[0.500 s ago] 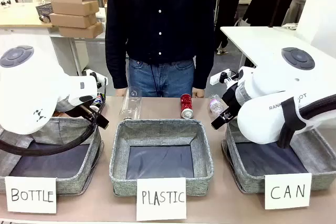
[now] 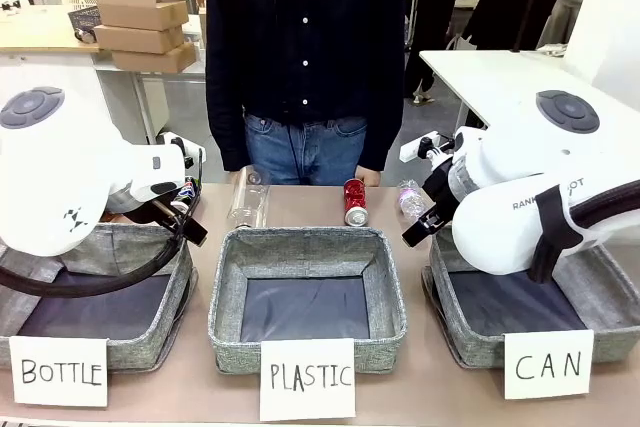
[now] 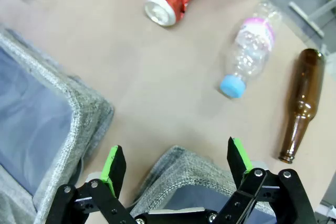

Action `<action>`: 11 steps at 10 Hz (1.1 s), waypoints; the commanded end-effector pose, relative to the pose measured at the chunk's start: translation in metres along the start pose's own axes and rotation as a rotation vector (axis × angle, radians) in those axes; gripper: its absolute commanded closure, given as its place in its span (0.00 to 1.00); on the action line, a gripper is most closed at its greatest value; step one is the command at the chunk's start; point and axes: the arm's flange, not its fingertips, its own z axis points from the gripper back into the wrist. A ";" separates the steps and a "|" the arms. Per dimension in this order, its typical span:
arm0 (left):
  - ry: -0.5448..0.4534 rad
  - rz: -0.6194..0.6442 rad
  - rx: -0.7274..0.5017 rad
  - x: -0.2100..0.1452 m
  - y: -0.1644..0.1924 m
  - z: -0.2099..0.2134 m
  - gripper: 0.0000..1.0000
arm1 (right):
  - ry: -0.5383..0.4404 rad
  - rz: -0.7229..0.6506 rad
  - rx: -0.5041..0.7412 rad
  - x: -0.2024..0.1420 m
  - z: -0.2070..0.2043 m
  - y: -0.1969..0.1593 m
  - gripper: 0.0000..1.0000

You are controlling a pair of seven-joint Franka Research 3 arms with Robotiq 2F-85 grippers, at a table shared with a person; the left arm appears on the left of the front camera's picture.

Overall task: Sort the can waste into the basket.
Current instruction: Pick up the can waste from the table and place it in the right Fabric basket.

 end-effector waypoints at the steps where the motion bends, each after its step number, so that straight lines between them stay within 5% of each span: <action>1: 0.000 -0.001 0.000 0.000 0.000 0.000 0.00 | 0.000 -0.001 0.000 0.000 0.000 0.000 0.00; 5: 0.000 0.000 0.000 0.000 0.000 0.000 0.00 | 0.000 0.000 0.000 0.000 0.000 0.000 0.00; 7: -0.114 0.022 -0.010 0.020 -0.020 0.128 0.00 | -0.049 -0.029 0.006 -0.003 0.121 0.004 0.00; 8: -0.060 0.046 0.053 0.006 -0.038 0.182 0.00 | -0.027 0.068 0.089 -0.026 0.175 0.008 0.00; 10: 0.045 -0.044 0.119 -0.048 -0.053 0.194 0.00 | 0.009 0.155 0.121 -0.072 0.186 0.011 0.00; 11: 0.219 -0.068 0.056 -0.058 -0.048 0.159 0.00 | -0.031 0.051 0.034 0.017 0.147 0.004 0.00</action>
